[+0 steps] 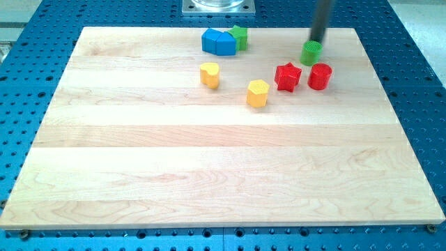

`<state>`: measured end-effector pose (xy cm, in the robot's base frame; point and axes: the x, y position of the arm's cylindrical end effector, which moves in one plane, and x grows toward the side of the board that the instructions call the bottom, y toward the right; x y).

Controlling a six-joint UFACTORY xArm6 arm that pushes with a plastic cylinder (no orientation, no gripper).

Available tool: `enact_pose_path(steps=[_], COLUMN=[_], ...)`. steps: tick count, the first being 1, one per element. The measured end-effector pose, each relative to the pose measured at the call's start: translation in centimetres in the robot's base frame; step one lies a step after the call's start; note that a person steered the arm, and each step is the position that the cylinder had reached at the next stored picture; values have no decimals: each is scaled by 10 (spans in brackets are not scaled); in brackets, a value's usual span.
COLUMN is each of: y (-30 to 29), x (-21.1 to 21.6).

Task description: Push the red circle into the red star

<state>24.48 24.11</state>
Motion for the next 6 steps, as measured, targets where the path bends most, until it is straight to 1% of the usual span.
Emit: enact_pose_path(steps=[1, 2, 3, 4, 5, 6], y=[43, 23, -16, -22, -34, -46], x=[41, 137, 175, 131, 97, 131])
